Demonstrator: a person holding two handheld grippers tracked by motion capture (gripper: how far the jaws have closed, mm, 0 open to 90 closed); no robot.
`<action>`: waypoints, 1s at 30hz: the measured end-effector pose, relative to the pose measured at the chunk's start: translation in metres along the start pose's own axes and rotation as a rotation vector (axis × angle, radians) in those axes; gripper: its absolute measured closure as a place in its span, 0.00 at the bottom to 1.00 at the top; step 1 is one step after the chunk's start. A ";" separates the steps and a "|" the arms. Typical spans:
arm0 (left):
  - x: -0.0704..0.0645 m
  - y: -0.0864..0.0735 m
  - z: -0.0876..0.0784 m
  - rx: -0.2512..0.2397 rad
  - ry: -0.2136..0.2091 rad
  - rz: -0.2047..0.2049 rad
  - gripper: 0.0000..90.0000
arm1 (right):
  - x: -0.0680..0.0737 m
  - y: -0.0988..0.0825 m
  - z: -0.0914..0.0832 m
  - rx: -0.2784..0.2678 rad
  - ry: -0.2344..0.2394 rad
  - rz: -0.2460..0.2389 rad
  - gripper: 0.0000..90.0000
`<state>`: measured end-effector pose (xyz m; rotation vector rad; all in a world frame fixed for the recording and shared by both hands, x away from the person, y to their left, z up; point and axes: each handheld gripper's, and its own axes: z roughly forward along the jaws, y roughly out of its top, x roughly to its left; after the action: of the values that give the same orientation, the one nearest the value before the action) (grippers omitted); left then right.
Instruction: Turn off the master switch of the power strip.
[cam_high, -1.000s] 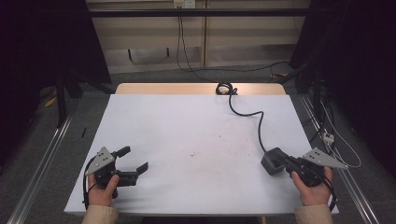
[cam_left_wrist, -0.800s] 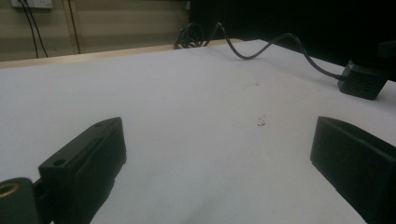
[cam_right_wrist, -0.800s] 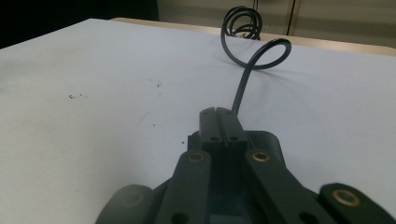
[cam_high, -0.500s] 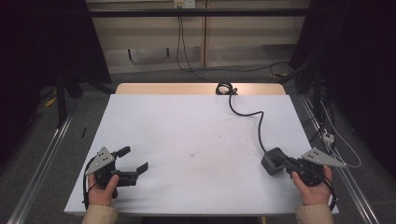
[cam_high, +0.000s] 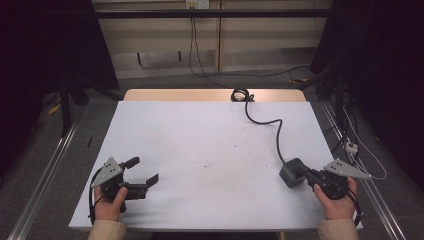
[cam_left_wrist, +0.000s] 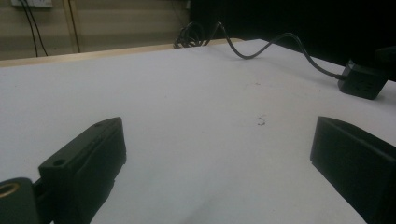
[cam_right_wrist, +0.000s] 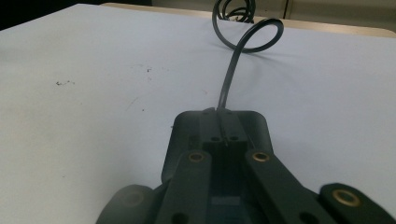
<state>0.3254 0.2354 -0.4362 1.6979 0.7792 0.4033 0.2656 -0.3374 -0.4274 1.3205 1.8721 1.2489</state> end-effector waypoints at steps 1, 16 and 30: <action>0.000 0.000 0.000 0.001 0.000 0.001 0.04 | 0.000 0.000 0.000 0.001 0.000 -0.002 1.00; 0.000 0.000 0.000 0.002 -0.001 -0.002 0.04 | -0.002 -0.002 -0.001 0.010 -0.005 -0.010 1.00; 0.000 0.000 -0.001 0.002 0.004 -0.002 0.04 | -0.002 -0.003 0.000 0.005 -0.013 -0.011 1.00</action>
<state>0.3246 0.2360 -0.4357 1.6985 0.7842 0.4049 0.2647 -0.3398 -0.4305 1.3158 1.8721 1.2282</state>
